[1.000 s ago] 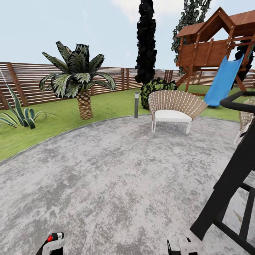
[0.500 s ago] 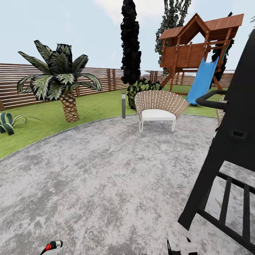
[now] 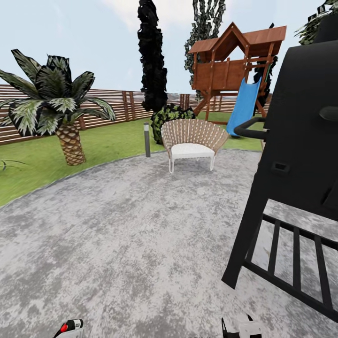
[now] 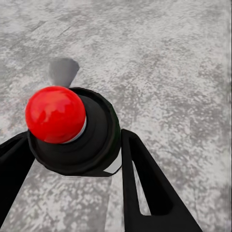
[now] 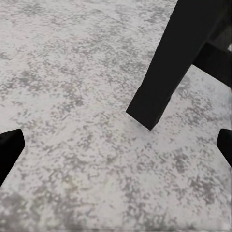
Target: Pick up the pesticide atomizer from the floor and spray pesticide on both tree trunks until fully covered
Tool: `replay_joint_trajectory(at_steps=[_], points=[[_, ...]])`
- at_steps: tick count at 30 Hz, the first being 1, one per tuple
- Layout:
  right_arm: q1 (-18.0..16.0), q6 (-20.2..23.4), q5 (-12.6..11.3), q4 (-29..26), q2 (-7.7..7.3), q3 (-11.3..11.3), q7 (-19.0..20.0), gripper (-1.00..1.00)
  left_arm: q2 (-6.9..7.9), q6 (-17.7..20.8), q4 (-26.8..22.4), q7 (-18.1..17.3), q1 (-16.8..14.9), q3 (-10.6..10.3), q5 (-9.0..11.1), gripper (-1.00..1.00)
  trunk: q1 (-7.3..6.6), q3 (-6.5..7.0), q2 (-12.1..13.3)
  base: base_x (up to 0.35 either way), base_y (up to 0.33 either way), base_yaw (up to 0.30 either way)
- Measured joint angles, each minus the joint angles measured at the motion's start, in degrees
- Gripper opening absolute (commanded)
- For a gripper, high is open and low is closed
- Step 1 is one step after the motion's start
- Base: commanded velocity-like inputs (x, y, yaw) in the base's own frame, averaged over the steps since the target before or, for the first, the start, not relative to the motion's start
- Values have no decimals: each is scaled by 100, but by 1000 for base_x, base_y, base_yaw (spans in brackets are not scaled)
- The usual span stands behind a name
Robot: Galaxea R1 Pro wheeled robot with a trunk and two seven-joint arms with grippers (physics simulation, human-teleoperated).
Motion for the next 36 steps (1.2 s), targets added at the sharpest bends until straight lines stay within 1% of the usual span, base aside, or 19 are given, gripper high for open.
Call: replay_joint_trajectory(at_steps=[36], points=[[0, 0, 0, 0, 0, 5, 17, 100, -7, -1, 3, 0, 0, -2, 0, -100, 0, 0, 0, 0, 0, -251]])
